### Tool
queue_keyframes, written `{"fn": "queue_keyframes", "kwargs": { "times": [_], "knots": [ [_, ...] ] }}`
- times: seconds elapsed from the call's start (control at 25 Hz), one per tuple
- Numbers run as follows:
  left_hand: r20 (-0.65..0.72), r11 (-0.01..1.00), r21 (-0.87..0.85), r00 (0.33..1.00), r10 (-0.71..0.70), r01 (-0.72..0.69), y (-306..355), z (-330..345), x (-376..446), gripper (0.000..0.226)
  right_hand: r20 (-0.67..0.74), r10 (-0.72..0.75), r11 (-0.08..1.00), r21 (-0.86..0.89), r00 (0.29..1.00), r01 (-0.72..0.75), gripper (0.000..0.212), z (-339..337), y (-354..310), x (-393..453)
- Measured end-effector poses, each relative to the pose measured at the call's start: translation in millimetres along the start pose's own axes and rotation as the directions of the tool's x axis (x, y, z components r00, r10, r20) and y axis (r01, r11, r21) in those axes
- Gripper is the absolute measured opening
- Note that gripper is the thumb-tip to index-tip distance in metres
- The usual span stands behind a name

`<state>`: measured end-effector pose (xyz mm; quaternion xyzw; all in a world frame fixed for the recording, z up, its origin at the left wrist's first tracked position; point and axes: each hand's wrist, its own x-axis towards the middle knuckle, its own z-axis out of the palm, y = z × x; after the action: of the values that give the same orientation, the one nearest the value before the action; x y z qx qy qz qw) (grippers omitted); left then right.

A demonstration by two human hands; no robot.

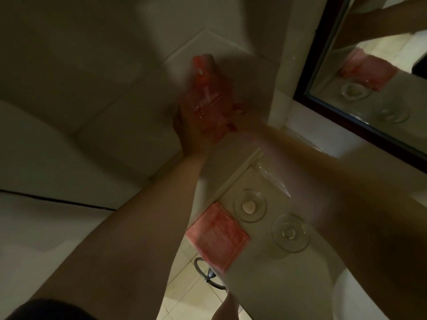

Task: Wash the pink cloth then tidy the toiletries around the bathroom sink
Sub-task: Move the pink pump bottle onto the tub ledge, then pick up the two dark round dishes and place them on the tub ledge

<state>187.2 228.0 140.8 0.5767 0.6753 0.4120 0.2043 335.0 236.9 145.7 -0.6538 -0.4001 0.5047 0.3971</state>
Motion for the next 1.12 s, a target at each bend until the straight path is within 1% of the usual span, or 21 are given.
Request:
{"fn": "queue_keyframes", "kwargs": {
  "times": [0.04,0.12,0.2,0.24,0.32,0.4,0.44,0.48,0.56,0.6,0.76,0.92,1.04,1.12],
  "knots": [
    [0.009,0.999,0.034,1.0,0.023,-0.023,-3.3,0.2,-8.4,0.095,0.001,0.011,0.997,-0.081,1.0,-0.011,0.049,-4.3,2.0,-6.4],
    [0.091,0.995,0.104,0.996,-0.011,0.002,-2.7,-1.4,-38.8,0.079,0.008,0.003,0.966,-0.257,1.0,-0.001,0.05,-12.9,6.4,-30.2],
    [0.207,0.984,0.176,0.977,-0.051,0.014,0.1,-3.8,-70.6,0.07,-0.044,-0.01,0.933,-0.359,0.999,-0.007,0.052,-25.0,26.3,-44.6],
    [0.261,0.979,0.203,0.964,-0.045,-0.009,1.3,-6.7,-79.1,0.07,-0.059,0.0,0.92,-0.392,0.998,-0.023,0.05,-29.6,34.2,-56.8],
    [0.388,0.964,0.245,0.922,0.002,-0.106,1.0,-11.3,-91.8,0.068,-0.064,0.036,0.906,-0.419,0.997,-0.059,0.046,-37.9,47.7,-82.2],
    [0.484,0.951,0.227,0.872,0.078,-0.211,6.1,-13.3,-102.5,0.064,-0.076,0.05,0.895,-0.439,0.996,-0.078,0.047,-49.1,60.6,-104.0],
    [0.521,0.946,0.212,0.847,0.101,-0.243,9.1,-12.9,-107.4,0.062,-0.091,0.03,0.879,-0.471,0.995,-0.07,0.048,-55.6,63.4,-115.9],
    [0.546,0.946,0.19,0.829,0.121,-0.263,11.4,-11.1,-112.3,0.061,-0.095,0.015,0.841,-0.538,0.995,-0.064,0.05,-62.4,63.2,-127.9],
    [0.615,0.928,0.15,0.767,0.182,-0.34,18.8,-5.6,-124.2,0.058,-0.094,-0.013,0.747,-0.663,0.995,-0.053,0.051,-76.5,67.5,-149.5],
    [0.654,0.909,0.152,0.729,0.202,-0.389,23.7,-3.0,-131.1,0.056,-0.113,-0.023,0.714,-0.697,0.993,-0.063,0.051,-83.0,71.4,-159.4],
    [0.769,0.835,0.142,0.59,0.246,-0.532,39.2,6.9,-170.3,0.061,-0.182,-0.019,0.645,-0.753,0.983,-0.127,0.049,-103.4,101.2,-210.7],
    [0.825,0.803,0.089,0.496,0.272,-0.589,55.2,4.7,-219.3,0.063,-0.277,-0.056,0.614,-0.767,0.959,-0.185,0.047,-128.9,127.6,-273.0],
    [0.844,0.78,0.069,0.453,0.286,-0.621,71.3,1.6,-262.5,0.061,-0.374,-0.084,0.594,-0.763,0.924,-0.255,0.046,-152.7,149.6,-324.5],
    [0.856,0.753,0.036,0.409,0.316,-0.657,87.1,2.6,-294.3,0.06,-0.423,-0.102,0.595,-0.751,0.9,-0.285,0.046,-169.9,167.2,-362.5]
  ]
}}
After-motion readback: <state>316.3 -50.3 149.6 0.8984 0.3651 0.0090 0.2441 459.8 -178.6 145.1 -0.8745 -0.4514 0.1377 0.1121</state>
